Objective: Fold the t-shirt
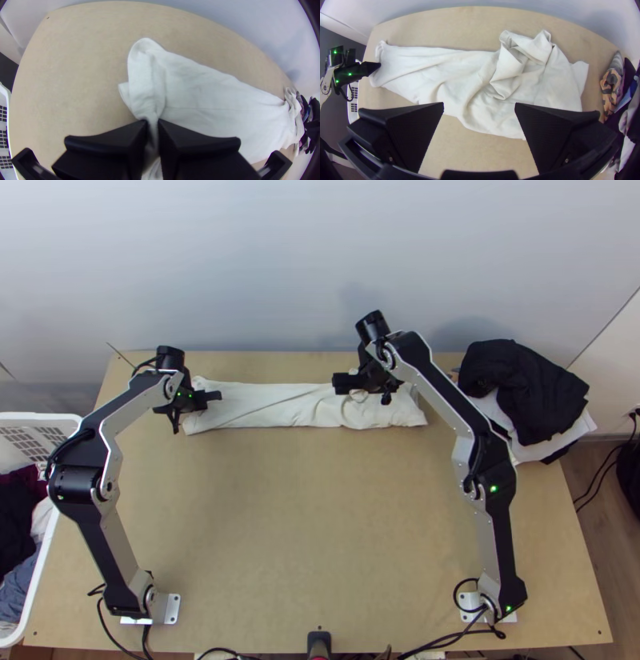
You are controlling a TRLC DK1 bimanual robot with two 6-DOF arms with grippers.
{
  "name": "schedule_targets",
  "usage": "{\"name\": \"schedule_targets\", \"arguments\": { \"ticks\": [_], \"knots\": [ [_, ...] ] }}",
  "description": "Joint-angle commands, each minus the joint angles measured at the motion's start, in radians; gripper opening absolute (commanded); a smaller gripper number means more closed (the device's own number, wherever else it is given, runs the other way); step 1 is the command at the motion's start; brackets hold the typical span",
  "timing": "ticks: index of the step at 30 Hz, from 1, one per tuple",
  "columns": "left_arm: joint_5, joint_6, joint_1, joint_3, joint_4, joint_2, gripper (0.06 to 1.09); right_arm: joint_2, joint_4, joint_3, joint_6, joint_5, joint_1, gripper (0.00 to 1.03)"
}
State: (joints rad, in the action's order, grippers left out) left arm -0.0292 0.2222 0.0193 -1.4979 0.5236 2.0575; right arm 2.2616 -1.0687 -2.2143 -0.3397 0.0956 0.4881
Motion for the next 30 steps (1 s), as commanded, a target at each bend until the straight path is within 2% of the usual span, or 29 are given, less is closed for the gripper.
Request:
{"name": "schedule_targets", "arguments": {
  "ticks": [1,17,24,30],
  "knots": [
    [0.002,-0.021,0.027,0.008,0.041,-0.013,0.10,0.058,-0.004,-0.013,0.002,0.021,0.010,0.99],
    [0.000,0.002,-0.001,0.011,0.065,-0.108,0.10,0.223,0.024,-0.027,0.013,0.021,0.043,0.99],
    [0.000,0.002,-0.048,0.002,0.067,-0.140,0.10,0.111,0.004,-0.027,0.005,0.029,0.044,0.99],
    [-0.001,-0.023,-0.117,0.015,0.081,-0.152,0.10,-0.030,-0.011,-0.030,0.010,0.070,0.032,0.99]
  ]
}}
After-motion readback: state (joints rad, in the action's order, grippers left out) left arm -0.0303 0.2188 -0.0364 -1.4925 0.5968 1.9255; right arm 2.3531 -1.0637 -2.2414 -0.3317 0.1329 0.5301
